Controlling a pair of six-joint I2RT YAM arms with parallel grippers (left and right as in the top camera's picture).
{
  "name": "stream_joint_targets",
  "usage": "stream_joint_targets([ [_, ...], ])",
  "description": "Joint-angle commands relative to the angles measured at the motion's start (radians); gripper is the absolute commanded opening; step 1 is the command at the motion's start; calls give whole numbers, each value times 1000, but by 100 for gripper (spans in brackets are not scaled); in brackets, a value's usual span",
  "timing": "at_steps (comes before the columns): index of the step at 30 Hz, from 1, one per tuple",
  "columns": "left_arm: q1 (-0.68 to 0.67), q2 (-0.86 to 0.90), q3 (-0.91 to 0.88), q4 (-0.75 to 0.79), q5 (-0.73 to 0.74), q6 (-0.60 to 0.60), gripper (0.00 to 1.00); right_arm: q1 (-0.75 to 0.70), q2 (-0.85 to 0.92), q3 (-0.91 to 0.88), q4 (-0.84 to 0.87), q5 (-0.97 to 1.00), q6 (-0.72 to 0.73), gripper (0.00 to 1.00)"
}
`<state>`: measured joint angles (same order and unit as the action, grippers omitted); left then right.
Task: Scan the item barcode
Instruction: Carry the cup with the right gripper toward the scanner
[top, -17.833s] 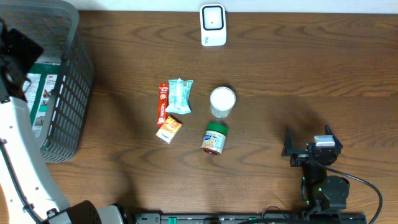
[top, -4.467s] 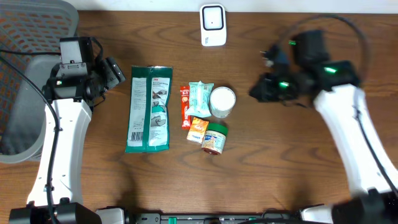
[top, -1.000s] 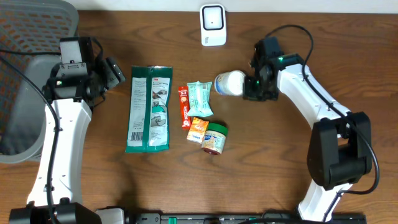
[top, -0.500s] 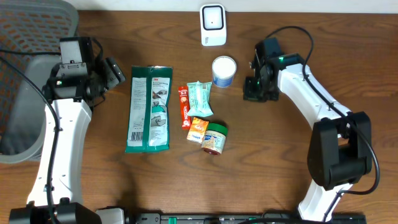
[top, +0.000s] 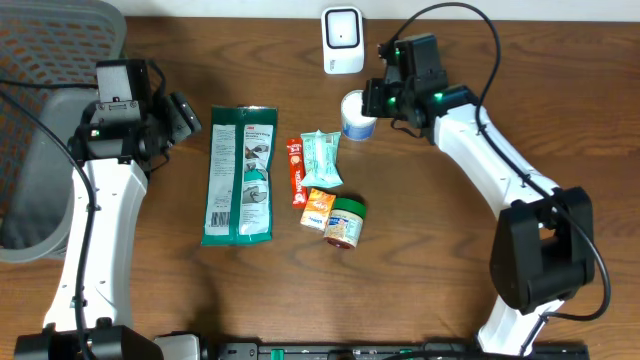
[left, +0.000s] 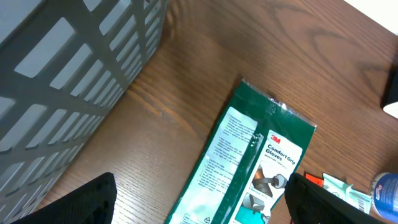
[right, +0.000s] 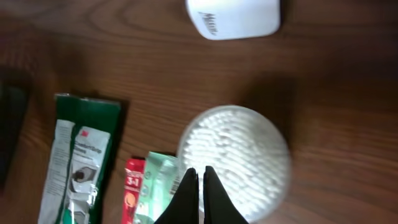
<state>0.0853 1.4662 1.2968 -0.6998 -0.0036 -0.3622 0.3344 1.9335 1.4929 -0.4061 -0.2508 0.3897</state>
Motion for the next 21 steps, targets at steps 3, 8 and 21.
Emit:
stream_joint_targets([
  [3, 3, 4, 8, -2, -8, 10, 86, 20, 48, 16, -15, 53, 24, 1],
  [8, 3, 4, 8, -2, -8, 10, 86, 20, 49, 4, -71, 105, 21, 1],
  [21, 3, 4, 8, -2, -8, 10, 86, 14, 47, -11, -126, 124, 13, 1],
])
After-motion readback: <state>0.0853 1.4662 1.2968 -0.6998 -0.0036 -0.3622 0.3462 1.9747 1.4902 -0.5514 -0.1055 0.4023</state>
